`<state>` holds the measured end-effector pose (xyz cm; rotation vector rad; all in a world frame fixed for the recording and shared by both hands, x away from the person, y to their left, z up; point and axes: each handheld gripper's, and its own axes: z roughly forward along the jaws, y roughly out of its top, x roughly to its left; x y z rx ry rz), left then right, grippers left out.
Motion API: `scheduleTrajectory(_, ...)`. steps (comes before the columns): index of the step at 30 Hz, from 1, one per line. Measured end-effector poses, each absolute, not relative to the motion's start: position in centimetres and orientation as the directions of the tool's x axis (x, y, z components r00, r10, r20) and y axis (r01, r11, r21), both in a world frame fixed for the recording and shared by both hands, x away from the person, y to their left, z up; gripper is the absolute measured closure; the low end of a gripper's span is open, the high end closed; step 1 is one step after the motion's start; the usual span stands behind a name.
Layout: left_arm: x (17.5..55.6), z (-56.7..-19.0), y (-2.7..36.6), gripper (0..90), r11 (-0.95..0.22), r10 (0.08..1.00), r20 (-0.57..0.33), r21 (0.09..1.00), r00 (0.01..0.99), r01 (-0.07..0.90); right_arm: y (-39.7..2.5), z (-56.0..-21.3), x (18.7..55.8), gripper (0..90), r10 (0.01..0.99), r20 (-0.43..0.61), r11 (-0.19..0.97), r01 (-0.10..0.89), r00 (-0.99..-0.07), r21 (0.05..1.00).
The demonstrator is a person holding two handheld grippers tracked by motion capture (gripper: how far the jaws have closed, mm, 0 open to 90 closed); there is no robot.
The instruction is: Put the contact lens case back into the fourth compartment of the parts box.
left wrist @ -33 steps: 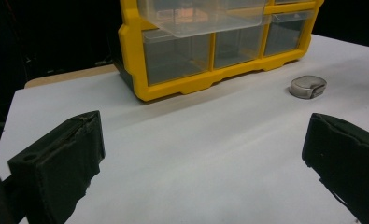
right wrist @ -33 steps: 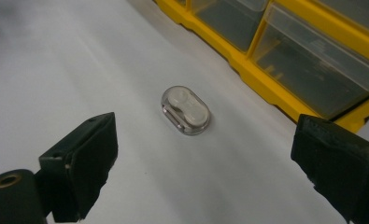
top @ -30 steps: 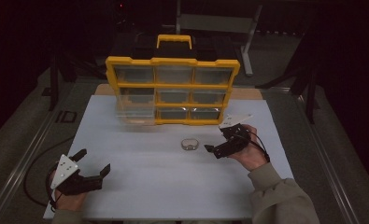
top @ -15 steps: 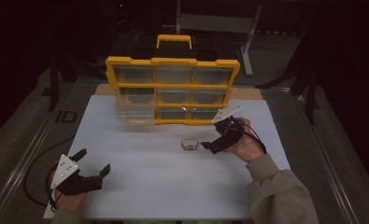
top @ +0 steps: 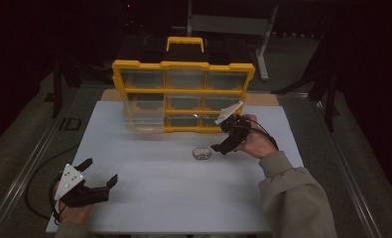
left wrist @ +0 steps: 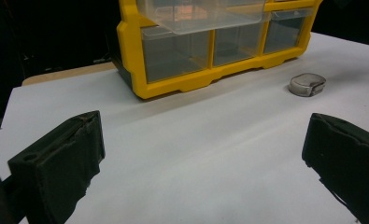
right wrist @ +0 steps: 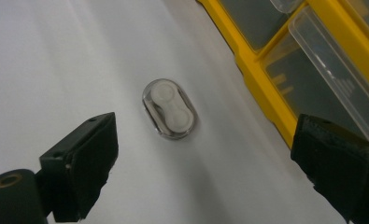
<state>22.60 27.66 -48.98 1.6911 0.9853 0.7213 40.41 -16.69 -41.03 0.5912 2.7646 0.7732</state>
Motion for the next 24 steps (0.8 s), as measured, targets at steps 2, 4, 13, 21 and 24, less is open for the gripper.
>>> scheduleTrajectory(2, 22.6, -49.0, 27.7, 0.0, -0.159, 0.872, 0.007, 0.95, 0.489, 0.27, -16.2, -41.1, 40.8, 7.3, 0.413, -0.107, 0.801, 0.305, -0.904, 0.514)
scheduleTrajectory(4, 22.6, -49.0, 27.7, 0.0, -0.158, 0.872, 0.006, 0.95, 0.49, 0.27, -16.0, -41.2, 40.9, 7.4, 0.407, -0.108, 0.807, 0.302, -0.907, 0.507)
scheduleTrajectory(13, 22.6, -49.0, 27.8, 0.0, -0.157, 0.871, 0.005, 0.95, 0.492, 0.269, -14.5, -42.9, 42.9, 7.6, 0.375, -0.099, 0.836, 0.29, -0.922, 0.465)
scheduleTrajectory(21, 22.6, -49.0, 27.7, 0.0, -0.159, 0.87, 0.006, 0.95, 0.493, 0.269, -13.7, -44.0, 43.4, 7.8, 0.377, -0.087, 0.844, 0.303, -0.922, 0.443)
scheduleTrajectory(24, 22.6, -49.0, 27.8, 0.0, -0.159, 0.87, 0.006, 0.95, 0.494, 0.269, -13.6, -44.5, 43.8, 7.8, 0.357, -0.091, 0.849, 0.282, -0.93, 0.447)
